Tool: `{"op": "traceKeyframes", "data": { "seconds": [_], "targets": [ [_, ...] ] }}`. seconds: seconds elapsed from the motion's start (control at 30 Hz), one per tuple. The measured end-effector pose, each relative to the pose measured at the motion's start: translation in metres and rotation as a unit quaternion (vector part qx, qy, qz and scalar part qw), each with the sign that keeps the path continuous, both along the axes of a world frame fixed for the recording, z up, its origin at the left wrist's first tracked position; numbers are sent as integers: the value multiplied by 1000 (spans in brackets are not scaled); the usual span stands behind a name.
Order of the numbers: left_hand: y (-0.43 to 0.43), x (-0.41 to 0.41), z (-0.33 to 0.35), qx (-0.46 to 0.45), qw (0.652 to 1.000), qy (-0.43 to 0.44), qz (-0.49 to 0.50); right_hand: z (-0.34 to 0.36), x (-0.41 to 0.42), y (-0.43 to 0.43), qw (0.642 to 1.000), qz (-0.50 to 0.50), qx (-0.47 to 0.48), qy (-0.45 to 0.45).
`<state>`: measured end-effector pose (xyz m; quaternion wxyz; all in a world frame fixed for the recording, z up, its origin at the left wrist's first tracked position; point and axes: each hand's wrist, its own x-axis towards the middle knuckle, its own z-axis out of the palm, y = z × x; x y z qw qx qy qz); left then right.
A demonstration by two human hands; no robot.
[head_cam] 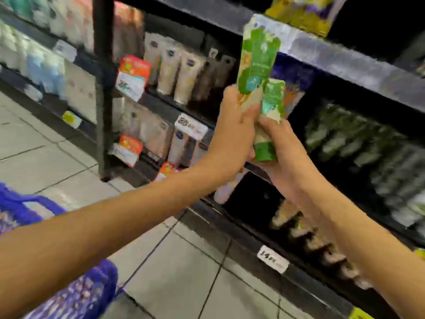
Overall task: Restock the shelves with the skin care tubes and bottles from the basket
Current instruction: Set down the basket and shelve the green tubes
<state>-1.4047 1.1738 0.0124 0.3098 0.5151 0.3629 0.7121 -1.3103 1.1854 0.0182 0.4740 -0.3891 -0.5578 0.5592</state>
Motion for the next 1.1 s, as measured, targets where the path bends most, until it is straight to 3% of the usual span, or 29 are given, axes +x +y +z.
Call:
{"op": "traceKeyframes", "data": {
  "seconds": [0.13, 0.27, 0.4, 0.57, 0.73, 0.87, 1.1],
  "targets": [
    [30, 74, 31, 116, 992, 54, -6, 13, 61, 17, 996, -62, 23, 63],
    [35, 114, -5, 187, 982, 19, -28, -11, 115, 23, 996, -82, -10, -17],
    [49, 120, -43, 105, 985, 105, -91, -16, 165, 60, 978, -207, -18, -27],
    [66, 114, -52, 31, 971, 197, -133, -28, 223, 109, 935, -314, 54, -157],
    [69, 124, -49, -42, 980, 149, -124, -43, 249, 128, 920, -338, 64, -189],
    [70, 128, -37, -70, 986, 105, -111, -49, 252, 136, 893, -349, 88, -270],
    [80, 138, -27, -106, 986, 69, -110, -56, 250, 149, 881, -376, 87, -274]
  ]
}}
